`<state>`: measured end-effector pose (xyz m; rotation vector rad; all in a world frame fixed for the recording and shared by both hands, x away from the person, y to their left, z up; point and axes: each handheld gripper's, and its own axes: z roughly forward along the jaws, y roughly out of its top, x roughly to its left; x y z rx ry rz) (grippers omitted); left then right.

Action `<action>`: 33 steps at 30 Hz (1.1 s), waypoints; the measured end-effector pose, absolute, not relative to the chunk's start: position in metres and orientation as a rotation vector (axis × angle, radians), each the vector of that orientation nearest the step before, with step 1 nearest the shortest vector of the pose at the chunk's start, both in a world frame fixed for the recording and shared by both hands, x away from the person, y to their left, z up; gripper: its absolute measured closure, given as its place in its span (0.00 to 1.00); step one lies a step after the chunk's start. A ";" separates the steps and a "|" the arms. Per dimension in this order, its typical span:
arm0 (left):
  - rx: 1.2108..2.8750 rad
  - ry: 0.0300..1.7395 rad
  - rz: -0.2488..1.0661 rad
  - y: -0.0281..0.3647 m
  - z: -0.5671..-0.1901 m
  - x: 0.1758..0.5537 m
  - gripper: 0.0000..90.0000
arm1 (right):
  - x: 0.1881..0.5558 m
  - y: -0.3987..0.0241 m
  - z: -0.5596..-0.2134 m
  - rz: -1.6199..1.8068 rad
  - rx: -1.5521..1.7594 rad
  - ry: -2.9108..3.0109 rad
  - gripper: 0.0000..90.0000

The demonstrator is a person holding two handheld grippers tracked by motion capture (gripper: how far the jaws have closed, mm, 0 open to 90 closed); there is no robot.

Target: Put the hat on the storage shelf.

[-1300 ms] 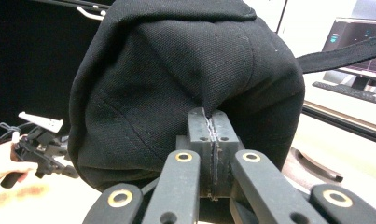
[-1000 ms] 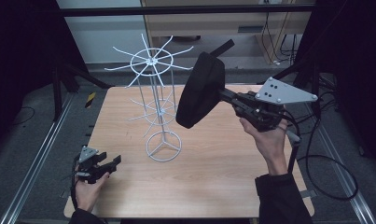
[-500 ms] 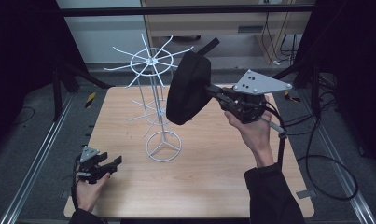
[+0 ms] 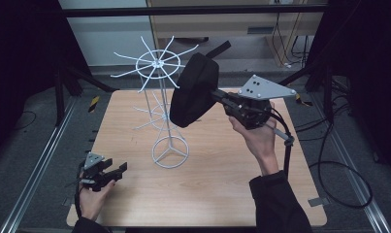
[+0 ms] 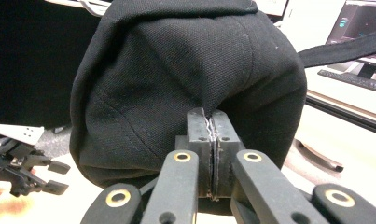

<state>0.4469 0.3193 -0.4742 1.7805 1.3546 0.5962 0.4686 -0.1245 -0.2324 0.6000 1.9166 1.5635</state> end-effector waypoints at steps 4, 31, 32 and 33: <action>1.783 1.354 0.594 0.319 -0.474 0.447 0.36 | 0.468 -0.124 -0.234 1.568 0.607 1.887 0.99; 1.804 1.349 0.582 0.317 -0.476 0.448 0.36 | 0.473 -0.116 -0.227 1.530 0.654 1.836 0.94; 1.804 1.349 0.582 0.317 -0.476 0.448 0.36 | 0.473 -0.116 -0.227 1.529 0.650 1.829 0.93; 1.804 1.348 0.583 0.317 -0.476 0.448 0.36 | 0.471 -0.117 -0.226 1.529 0.646 1.819 0.92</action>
